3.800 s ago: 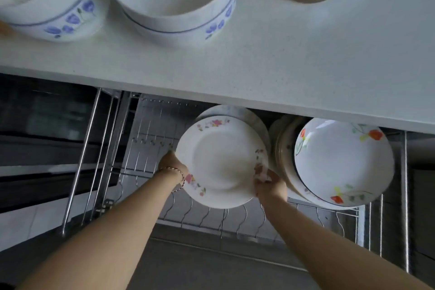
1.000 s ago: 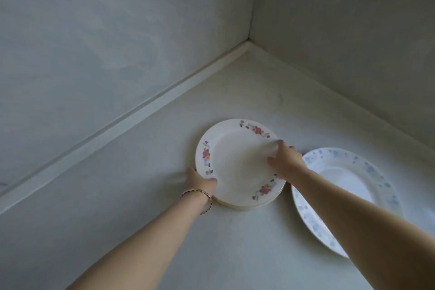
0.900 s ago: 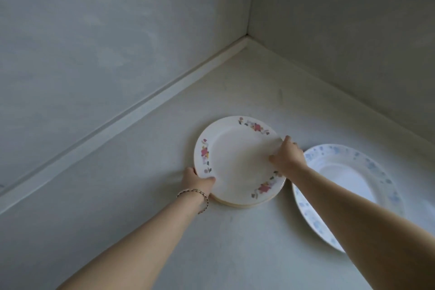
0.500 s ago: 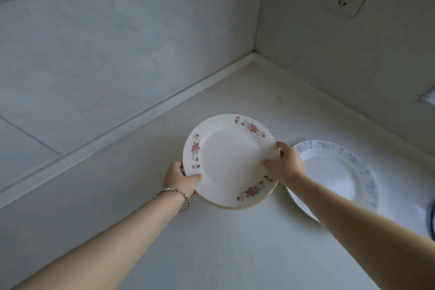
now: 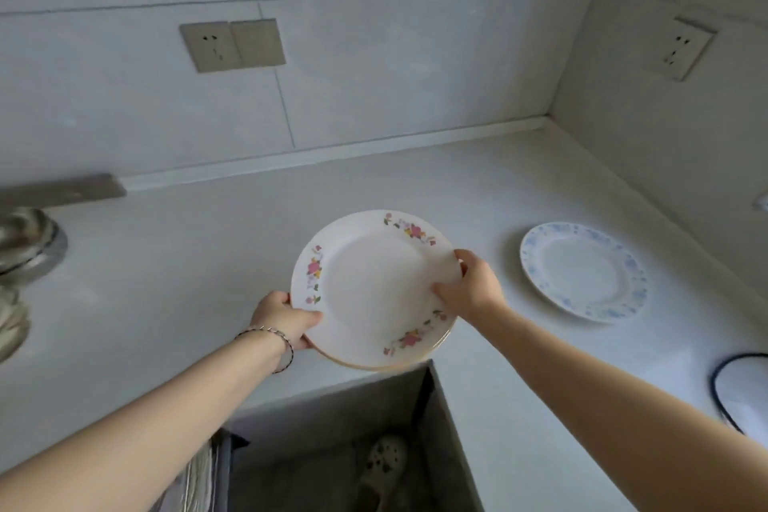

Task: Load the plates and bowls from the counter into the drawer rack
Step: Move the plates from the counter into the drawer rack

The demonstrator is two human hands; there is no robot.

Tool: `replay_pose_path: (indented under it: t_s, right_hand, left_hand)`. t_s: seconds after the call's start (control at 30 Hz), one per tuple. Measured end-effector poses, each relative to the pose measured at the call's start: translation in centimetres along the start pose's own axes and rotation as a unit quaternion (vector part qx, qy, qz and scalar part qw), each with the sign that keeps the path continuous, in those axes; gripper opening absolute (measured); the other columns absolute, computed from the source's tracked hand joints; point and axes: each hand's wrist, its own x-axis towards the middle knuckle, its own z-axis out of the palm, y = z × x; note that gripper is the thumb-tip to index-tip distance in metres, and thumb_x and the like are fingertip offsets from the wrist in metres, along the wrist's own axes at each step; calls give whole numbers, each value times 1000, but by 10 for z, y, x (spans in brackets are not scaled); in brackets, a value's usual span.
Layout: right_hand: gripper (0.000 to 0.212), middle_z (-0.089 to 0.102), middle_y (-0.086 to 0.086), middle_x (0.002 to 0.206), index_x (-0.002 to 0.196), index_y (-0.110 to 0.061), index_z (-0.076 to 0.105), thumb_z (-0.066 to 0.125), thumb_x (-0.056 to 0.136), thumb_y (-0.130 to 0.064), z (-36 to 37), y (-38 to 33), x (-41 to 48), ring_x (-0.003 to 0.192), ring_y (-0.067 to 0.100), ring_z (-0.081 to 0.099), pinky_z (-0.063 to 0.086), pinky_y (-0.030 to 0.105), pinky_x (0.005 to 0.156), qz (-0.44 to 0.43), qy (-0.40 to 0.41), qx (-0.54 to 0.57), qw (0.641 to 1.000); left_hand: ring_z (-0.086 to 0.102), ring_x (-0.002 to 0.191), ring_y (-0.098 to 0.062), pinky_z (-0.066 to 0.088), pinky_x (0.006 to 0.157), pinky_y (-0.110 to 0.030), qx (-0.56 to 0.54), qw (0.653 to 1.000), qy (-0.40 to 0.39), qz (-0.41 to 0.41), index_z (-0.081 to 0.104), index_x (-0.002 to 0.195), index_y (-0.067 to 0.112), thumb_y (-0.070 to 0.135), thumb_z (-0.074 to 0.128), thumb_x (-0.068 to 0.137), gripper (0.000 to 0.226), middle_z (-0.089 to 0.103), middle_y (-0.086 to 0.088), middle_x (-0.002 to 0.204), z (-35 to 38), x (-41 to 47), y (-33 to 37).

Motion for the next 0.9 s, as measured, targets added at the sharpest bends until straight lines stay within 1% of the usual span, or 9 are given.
replay_pose_path:
  t_s: [0.07, 0.13, 0.23, 0.37, 0.47, 0.57, 0.77, 0.87, 0.9]
  right_hand:
    - [60, 59, 8, 126, 135, -12, 45, 64, 78, -12, 22, -1, -31, 111, 28, 60, 53, 37, 90, -15, -40, -4, 999]
    - [60, 59, 8, 126, 135, -13, 45, 65, 79, -14, 47, 0, -59, 111, 28, 60, 53, 36, 88, -23, -78, -12, 997]
    - [61, 59, 9, 125, 135, -12, 43, 67, 79, -17, 91, 1, -104, 109, 28, 60, 53, 34, 86, -30, -139, -24, 990]
    - [63, 58, 9, 125, 135, -12, 43, 69, 79, -22, 149, -1, -159, 110, 27, 59, 54, 36, 87, -54, -192, -48, 979]
    - [59, 59, 8, 122, 131, -11, 47, 70, 77, -22, 190, -5, -197, 108, 25, 59, 53, 36, 87, -67, -225, -65, 970]
    - [56, 60, 8, 120, 128, -10, 49, 70, 77, -20, 232, -13, -235, 108, 25, 59, 51, 34, 85, -81, -254, -83, 960]
    - [57, 58, 9, 121, 129, -8, 49, 70, 77, -18, 329, -30, -312, 108, 26, 58, 49, 29, 78, -58, -294, -102, 948]
    - [61, 58, 10, 124, 133, -10, 46, 71, 78, -17, 376, -40, -346, 110, 27, 59, 52, 32, 83, -22, -292, -94, 951]
    - [62, 58, 10, 125, 133, -10, 46, 71, 78, -15, 390, -43, -354, 110, 28, 59, 52, 34, 85, -10, -288, -86, 954]
  left_hand:
    - [60, 92, -34, 54, 81, -49, 3, 999, 31, -13, 49, 73, 9, -12, 60, 79, 24, 59, -15, 101, -34, -30, -26]
    - [63, 97, -34, 55, 83, -48, 13, 998, 54, -28, 51, 73, 9, -10, 61, 79, 22, 63, -16, 103, -66, -55, -50]
    - [61, 108, -37, 54, 82, -46, 26, 993, 88, -69, 52, 91, 3, -9, 59, 80, 18, 61, -16, 105, -116, -87, -89]
    - [60, 111, -38, 54, 84, -46, 26, 984, 110, -134, 57, 97, 2, -9, 57, 82, 18, 62, -21, 119, -178, -119, -138]
    - [58, 115, -36, 53, 87, -44, 0, 979, 121, -166, 54, 118, -3, -9, 55, 84, 35, 61, -13, 115, -222, -140, -173]
    - [59, 115, -35, 53, 88, -45, -14, 974, 132, -182, 53, 121, -3, -10, 55, 84, 37, 61, -17, 123, -267, -158, -208]
    - [59, 111, -36, 53, 85, -47, -37, 964, 164, -205, 54, 115, -3, -14, 54, 82, 34, 59, -21, 125, -369, -173, -279]
    - [58, 98, -32, 53, 77, -44, -28, 964, 166, -207, 55, 87, 3, -15, 52, 82, 19, 59, -21, 123, -420, -166, -309]
    - [58, 97, -32, 52, 76, -43, -24, 963, 167, -208, 51, 77, 8, -15, 51, 82, 23, 59, -21, 121, -435, -161, -316]
